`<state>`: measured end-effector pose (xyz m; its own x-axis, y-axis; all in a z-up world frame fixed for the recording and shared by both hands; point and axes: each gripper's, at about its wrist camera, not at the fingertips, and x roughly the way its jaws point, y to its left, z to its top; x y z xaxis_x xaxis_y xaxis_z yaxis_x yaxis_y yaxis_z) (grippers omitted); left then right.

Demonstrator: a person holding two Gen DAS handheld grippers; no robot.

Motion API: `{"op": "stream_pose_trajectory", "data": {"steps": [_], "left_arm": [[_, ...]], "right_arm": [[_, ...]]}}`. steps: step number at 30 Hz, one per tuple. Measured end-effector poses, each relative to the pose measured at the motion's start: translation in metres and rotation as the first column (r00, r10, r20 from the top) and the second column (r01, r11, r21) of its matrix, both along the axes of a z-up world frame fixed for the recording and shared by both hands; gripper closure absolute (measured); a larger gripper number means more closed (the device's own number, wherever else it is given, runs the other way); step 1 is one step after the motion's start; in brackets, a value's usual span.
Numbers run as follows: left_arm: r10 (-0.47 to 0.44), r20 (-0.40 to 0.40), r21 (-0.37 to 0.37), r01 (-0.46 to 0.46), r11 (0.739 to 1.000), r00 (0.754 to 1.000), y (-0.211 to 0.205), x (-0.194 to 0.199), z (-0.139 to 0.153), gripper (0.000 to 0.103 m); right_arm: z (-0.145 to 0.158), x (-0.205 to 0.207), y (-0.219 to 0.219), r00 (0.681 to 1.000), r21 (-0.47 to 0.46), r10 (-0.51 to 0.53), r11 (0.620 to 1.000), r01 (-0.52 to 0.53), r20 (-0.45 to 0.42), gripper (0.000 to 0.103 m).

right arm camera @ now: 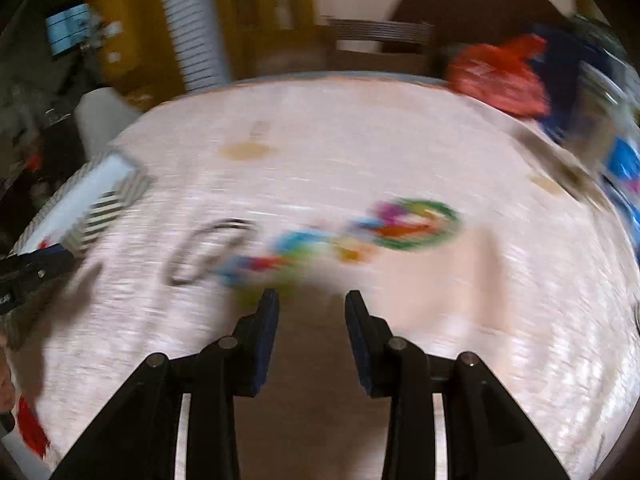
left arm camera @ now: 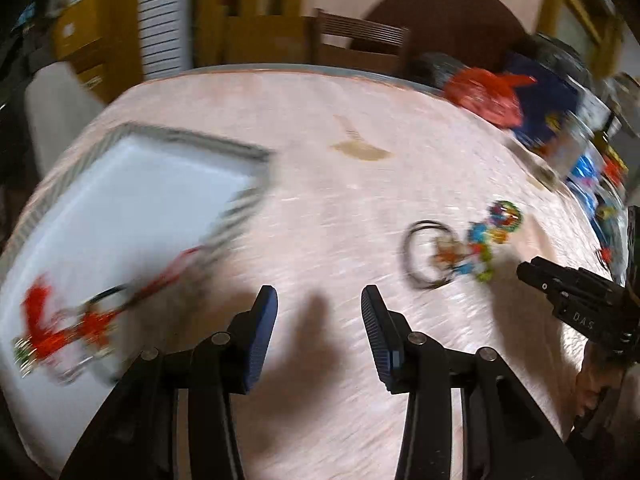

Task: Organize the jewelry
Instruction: 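Move both tools back over the remaining jewelry on the table, then grasp the black cord hair tie with white cartoon charm using the left tool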

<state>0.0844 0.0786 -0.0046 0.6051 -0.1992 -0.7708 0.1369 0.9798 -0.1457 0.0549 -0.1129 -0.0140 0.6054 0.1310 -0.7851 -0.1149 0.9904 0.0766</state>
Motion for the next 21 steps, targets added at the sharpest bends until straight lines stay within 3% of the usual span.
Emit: {"op": "stream_pose_trajectory", "data": {"steps": [3, 6, 8, 10, 12, 14, 16, 21], "left_arm": [[-0.066, -0.012, 0.002, 0.066, 0.998, 0.998, -0.032, 0.022, -0.007, 0.039], [-0.103, -0.031, 0.002, 0.103, 0.995, 0.994, -0.054, 0.034, -0.014, 0.039], [-0.114, -0.042, 0.025, 0.115, 0.993, 0.993, -0.062, 0.039, -0.02, 0.039], [-0.112, -0.055, 0.033, 0.114, 0.993, 0.992, -0.067, 0.04, -0.027, 0.039], [-0.114, -0.029, 0.083, 0.116, 0.99, 0.993, -0.072, 0.036, -0.027, 0.041], [-0.095, -0.012, 0.132, 0.096, 0.987, 0.995, -0.072, 0.03, -0.028, 0.064], [-0.076, -0.016, 0.111, 0.077, 0.991, 0.997, -0.064, 0.026, -0.028, 0.077], [-0.042, -0.031, 0.042, 0.043, 0.998, 0.999, -0.045, 0.01, -0.025, 0.079]], "right_arm": [[-0.009, -0.004, -0.027, 0.997, -0.05, -0.076, 0.996, 0.076, -0.004, 0.067], [-0.012, -0.009, -0.042, 0.995, -0.014, -0.097, 0.995, 0.097, 0.006, 0.064], [-0.012, -0.009, -0.044, 0.996, -0.002, -0.086, 0.996, 0.086, 0.005, 0.058], [-0.013, -0.008, -0.041, 0.999, -0.003, -0.054, 0.999, 0.054, 0.001, 0.042], [-0.014, -0.006, -0.031, 0.999, -0.043, -0.032, 0.999, 0.031, -0.007, 0.035], [-0.016, -0.006, -0.024, 1.0, -0.087, -0.02, 0.996, 0.019, -0.014, 0.031], [-0.018, -0.006, -0.022, 1.0, -0.101, -0.015, 0.995, 0.013, -0.017, 0.028], [-0.016, -0.007, -0.031, 0.999, -0.053, -0.041, 0.998, 0.041, -0.011, 0.028]]}}
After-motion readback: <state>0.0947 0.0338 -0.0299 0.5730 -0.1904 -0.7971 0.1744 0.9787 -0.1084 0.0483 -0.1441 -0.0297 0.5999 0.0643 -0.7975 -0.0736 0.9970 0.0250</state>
